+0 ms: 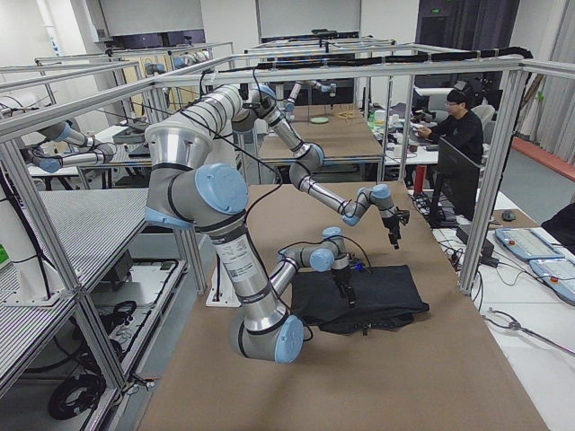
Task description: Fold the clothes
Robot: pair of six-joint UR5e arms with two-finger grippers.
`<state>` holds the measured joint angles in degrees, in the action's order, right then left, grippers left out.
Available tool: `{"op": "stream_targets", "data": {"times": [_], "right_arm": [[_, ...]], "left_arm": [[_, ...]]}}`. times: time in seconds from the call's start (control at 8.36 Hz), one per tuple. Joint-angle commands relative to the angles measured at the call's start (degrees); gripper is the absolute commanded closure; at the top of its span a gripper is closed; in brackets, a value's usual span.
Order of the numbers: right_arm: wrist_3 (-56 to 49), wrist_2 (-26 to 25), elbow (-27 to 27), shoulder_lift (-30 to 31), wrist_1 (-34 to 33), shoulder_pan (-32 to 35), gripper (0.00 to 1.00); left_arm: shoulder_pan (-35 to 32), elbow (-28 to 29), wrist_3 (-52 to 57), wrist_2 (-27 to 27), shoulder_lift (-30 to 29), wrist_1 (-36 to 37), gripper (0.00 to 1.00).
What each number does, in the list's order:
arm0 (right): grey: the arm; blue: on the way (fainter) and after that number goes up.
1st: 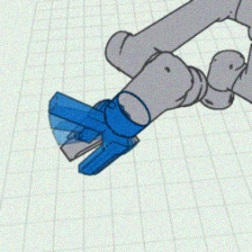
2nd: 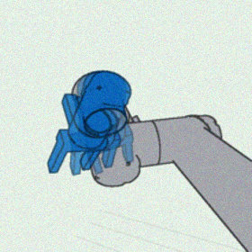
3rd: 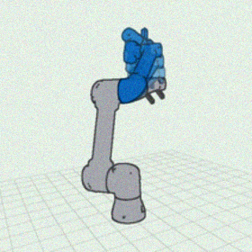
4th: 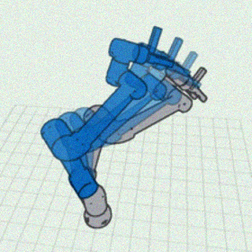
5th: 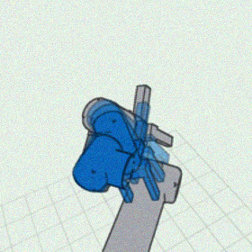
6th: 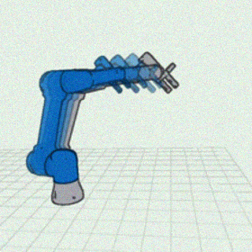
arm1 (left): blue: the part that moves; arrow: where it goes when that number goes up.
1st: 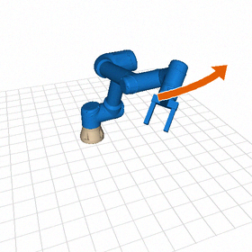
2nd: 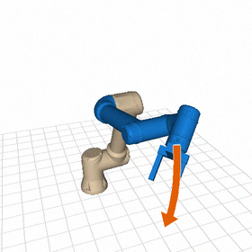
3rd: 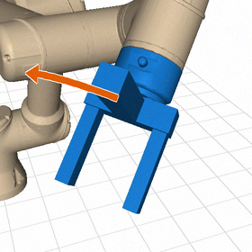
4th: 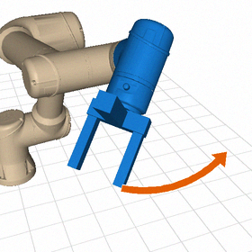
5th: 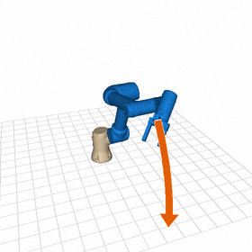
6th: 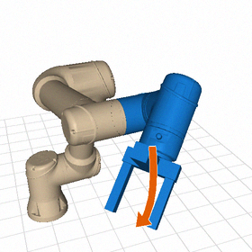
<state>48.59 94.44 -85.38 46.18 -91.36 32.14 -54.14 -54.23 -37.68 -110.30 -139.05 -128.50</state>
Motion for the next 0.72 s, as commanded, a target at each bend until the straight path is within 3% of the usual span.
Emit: {"op": "stream_targets", "data": {"times": [0.0, 0.6], "right_arm": [[0.0, -0.1, 11.8, -3.6, 8.2, 3.5, 0.06], [-4.6, 0.0, 14.9, -3.2, 8.2, 7.7, 0.06]], "left_arm": [[0.0, 0.0, 0.0, 0.0, 0.0, 0.0, 0.0], [0.1, 0.0, 0.0, 0.0, 0.0, -0.1, 0.0]]}}
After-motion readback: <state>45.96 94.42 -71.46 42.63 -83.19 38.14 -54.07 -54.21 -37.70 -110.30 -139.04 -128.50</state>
